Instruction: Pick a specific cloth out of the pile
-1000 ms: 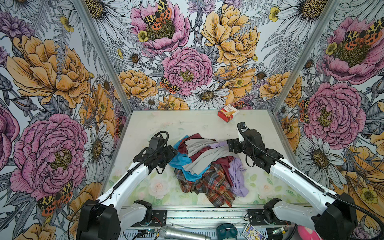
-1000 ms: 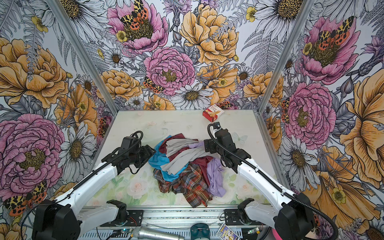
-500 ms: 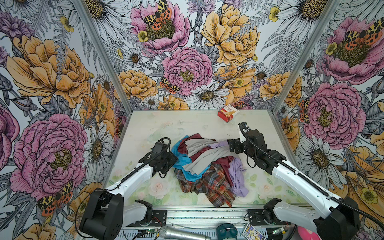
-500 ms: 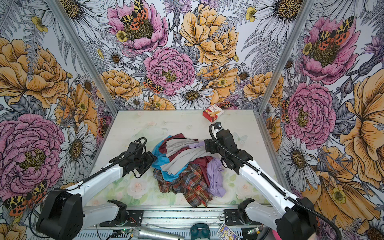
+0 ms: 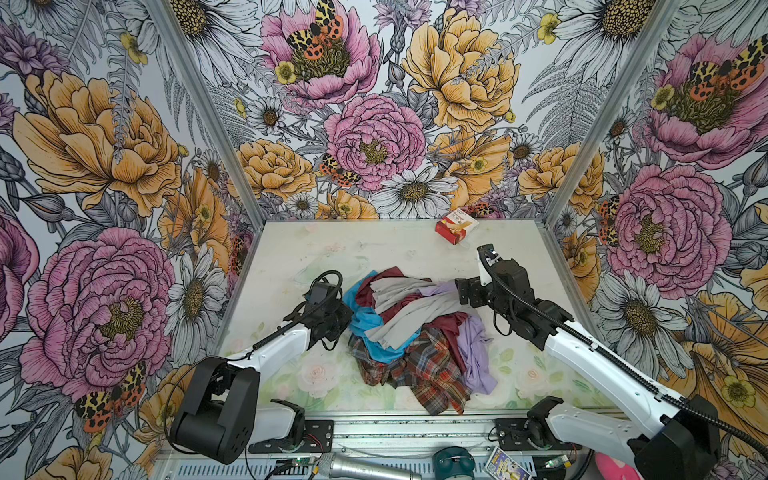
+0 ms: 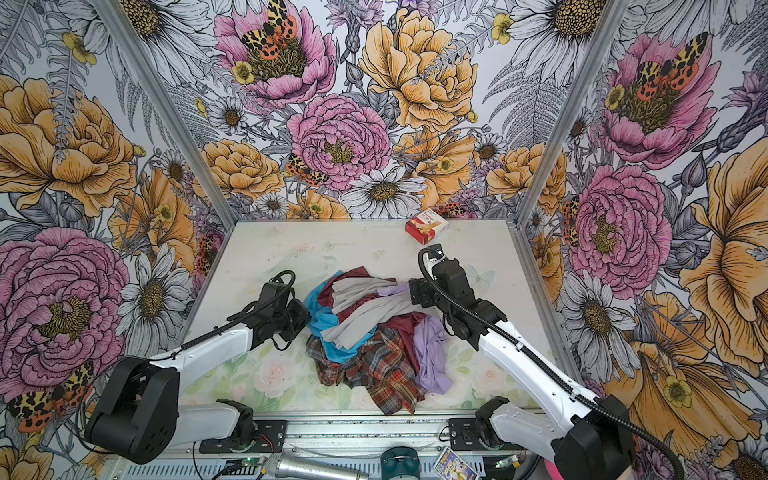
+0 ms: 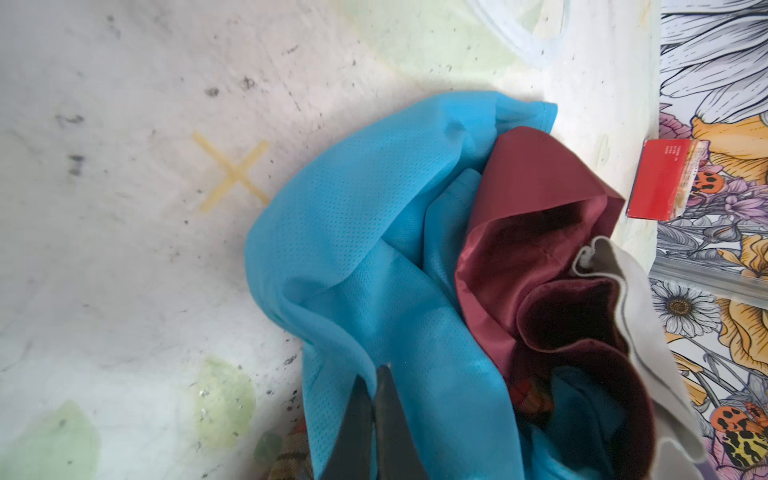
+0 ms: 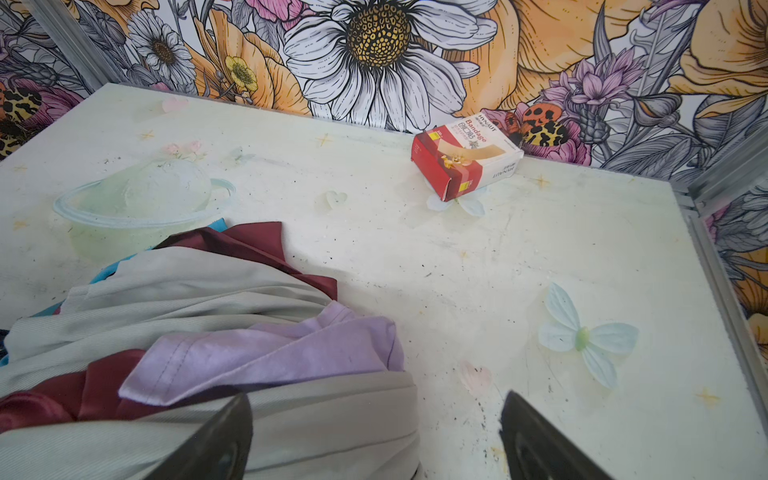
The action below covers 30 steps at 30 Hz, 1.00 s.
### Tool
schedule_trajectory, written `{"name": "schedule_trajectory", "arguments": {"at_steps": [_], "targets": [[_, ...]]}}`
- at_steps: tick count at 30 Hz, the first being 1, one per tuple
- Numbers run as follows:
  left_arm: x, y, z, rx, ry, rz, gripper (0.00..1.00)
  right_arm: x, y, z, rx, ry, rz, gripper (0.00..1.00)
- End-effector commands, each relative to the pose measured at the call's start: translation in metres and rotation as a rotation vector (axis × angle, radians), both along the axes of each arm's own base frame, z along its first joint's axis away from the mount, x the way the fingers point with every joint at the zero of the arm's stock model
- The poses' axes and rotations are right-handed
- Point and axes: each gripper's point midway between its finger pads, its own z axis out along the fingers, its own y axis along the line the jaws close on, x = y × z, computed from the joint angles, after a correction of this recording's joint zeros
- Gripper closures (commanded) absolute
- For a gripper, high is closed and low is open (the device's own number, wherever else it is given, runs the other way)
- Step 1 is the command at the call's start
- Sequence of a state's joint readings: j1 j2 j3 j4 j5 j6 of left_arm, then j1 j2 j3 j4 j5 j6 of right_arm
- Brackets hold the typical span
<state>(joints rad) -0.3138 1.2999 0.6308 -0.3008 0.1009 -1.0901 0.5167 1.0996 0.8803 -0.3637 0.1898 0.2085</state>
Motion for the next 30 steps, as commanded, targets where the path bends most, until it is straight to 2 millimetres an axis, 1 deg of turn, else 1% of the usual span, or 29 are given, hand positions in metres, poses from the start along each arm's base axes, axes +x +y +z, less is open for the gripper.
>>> {"name": "schedule_trajectory", "arguments": {"at_steps": [1,5,8,11,14,16,17,19,22,26,30], "targets": [[0.023,0.003,0.047,0.043,-0.108,-0.021,1.0,0.002,0.005,0.028,0.012,-0.063,0.009,0.06],[0.033,0.008,0.092,0.039,-0.172,-0.044,1.0,0.004,0.021,0.051,0.018,-0.106,0.059,0.06],[0.04,0.008,0.121,-0.019,-0.204,-0.056,1.0,0.004,0.043,0.071,0.026,-0.139,0.124,0.06],[0.045,0.009,0.149,-0.057,-0.235,-0.06,1.0,0.0,0.075,0.087,0.017,-0.167,0.22,0.06],[0.048,0.01,0.176,-0.093,-0.276,-0.055,1.0,-0.008,0.115,0.094,0.005,-0.178,0.34,0.06],[0.051,0.011,0.195,-0.111,-0.313,-0.049,1.0,-0.011,0.141,0.093,0.006,-0.166,0.413,0.06],[0.052,0.011,0.203,-0.118,-0.329,-0.046,1.0,-0.02,0.162,0.092,0.005,-0.163,0.469,0.06],[0.054,0.012,0.224,-0.13,-0.373,-0.039,1.0,-0.028,0.192,0.088,-0.008,-0.156,0.54,0.06],[0.055,0.014,0.253,-0.148,-0.436,-0.028,1.0,-0.036,0.23,0.079,0.015,-0.121,0.637,0.06],[0.055,0.019,0.283,-0.164,-0.499,-0.007,1.0,-0.035,0.264,0.062,0.018,-0.088,0.683,0.07],[0.055,0.024,0.297,-0.174,-0.523,0.008,1.0,-0.029,0.292,0.053,0.078,-0.05,0.701,0.07]]}}
